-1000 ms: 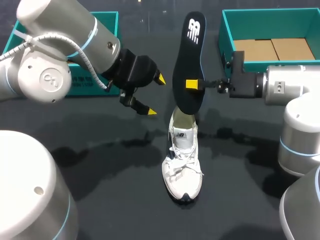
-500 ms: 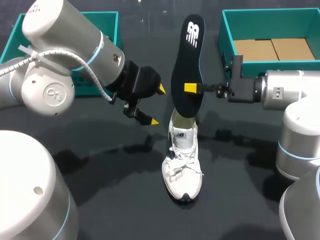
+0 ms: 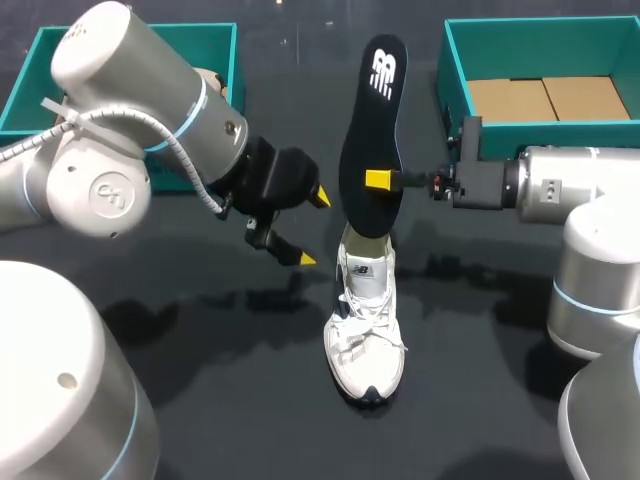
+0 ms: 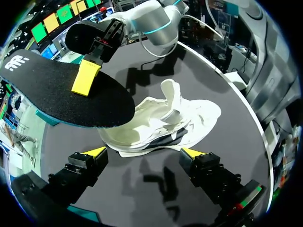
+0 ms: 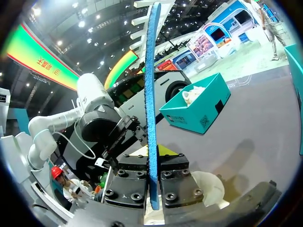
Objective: Take the shoe out of the shoebox, open the shoe tongue, remove and reinsert the insole, then place the shoe into the shoebox
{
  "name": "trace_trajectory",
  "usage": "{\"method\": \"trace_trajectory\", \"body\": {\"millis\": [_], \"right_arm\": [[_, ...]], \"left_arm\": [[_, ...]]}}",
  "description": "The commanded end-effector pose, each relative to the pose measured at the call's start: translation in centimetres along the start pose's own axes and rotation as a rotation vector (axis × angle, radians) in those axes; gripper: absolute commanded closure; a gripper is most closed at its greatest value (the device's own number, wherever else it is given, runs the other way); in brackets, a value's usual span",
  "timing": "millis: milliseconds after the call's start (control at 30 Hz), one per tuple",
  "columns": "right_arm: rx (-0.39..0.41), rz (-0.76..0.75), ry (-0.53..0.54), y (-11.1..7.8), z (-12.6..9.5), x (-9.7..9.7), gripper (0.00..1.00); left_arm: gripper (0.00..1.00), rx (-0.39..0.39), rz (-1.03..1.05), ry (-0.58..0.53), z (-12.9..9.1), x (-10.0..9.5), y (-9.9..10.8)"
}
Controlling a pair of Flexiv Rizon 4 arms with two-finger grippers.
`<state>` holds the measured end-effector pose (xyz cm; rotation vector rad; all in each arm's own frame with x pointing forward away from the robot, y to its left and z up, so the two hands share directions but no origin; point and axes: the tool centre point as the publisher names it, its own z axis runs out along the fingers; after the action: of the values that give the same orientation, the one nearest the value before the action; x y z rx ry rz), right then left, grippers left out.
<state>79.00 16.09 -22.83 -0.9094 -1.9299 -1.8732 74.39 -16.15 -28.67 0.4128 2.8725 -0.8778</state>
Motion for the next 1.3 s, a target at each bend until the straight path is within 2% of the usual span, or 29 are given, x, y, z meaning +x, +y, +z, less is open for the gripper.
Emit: {"method": "trace_trajectory", "body": {"millis": [33, 600, 967, 1300], "right_arm": [[0.003, 0.001, 0.001, 0.1, 0.3, -0.2, 1.00], [-0.004, -0.019, 0.025, 0.0, 0.1, -0.2, 1.00], [-0.022, -0.014, 0.080, -0.3, 0.1, -0.8, 1.00], [-0.028, -0.018, 0.105, -0.1, 0.8, -1.4, 1.00]], "left_arm": [[0.00, -0.002, 0.001, 0.004, 0.1, -0.2, -0.1], [0.00, 0.022, -0.032, -0.001, 0.6, -0.2, 0.4], [0.00, 0.001, -0.052, -0.021, 1.6, 0.2, 0.7], [0.00, 0.001, -0.052, -0.028, 2.5, -0.5, 0.9]]}}
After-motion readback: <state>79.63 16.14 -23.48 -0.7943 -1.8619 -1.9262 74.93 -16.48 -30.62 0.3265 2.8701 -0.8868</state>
